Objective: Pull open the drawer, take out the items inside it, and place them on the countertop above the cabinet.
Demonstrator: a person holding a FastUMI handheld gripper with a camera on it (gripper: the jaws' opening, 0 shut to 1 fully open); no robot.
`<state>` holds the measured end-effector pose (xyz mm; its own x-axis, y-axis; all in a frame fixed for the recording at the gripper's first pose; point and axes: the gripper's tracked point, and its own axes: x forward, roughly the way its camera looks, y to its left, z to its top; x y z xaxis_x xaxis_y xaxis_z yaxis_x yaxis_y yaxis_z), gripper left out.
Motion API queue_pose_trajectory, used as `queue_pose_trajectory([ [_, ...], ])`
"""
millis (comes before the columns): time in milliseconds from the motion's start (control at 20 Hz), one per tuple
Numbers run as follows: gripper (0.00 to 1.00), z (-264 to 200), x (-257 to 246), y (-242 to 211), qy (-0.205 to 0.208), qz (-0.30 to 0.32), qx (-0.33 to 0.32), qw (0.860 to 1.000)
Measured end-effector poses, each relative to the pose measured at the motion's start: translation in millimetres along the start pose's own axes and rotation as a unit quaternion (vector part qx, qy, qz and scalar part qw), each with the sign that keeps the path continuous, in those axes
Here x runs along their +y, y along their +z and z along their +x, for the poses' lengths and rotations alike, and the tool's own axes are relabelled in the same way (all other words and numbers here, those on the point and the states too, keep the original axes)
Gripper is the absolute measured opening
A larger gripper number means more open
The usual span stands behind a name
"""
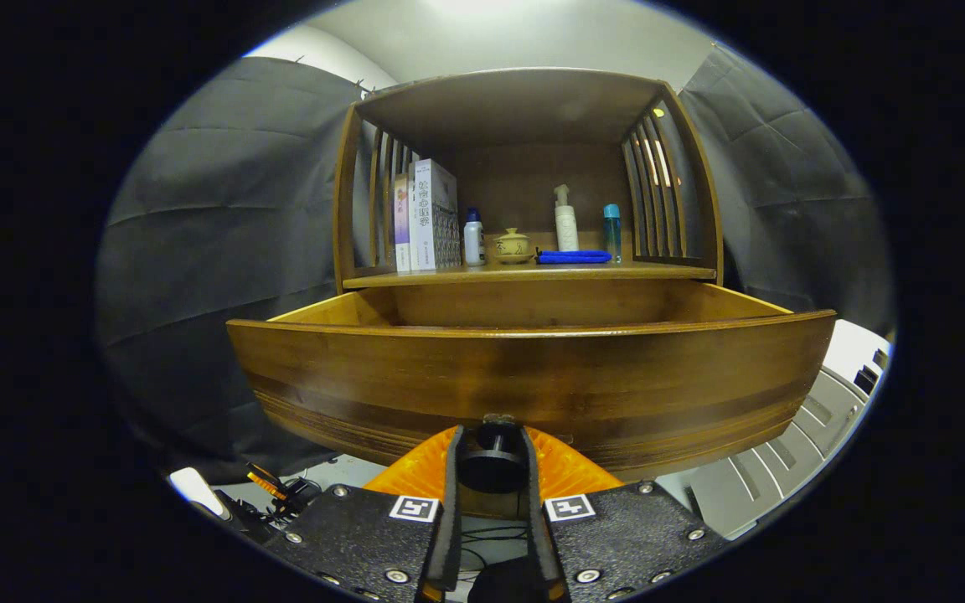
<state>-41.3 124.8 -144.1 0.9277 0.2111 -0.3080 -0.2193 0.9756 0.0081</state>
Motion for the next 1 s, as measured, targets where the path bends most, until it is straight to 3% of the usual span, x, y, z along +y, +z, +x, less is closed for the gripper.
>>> queue_pose_trajectory([
  [350, 0.47, -5.1, 3.8, 11.1, 0.021, -0.003, -0.006, 1.000],
  [600, 0.93, -17.8, 7.4, 50.5, 0.027, -0.030, -0.061, 0.997],
  [1000, 0.93, -16.6, 1.3, 120.4, 0.034, -0.017, -0.102, 0.994],
])
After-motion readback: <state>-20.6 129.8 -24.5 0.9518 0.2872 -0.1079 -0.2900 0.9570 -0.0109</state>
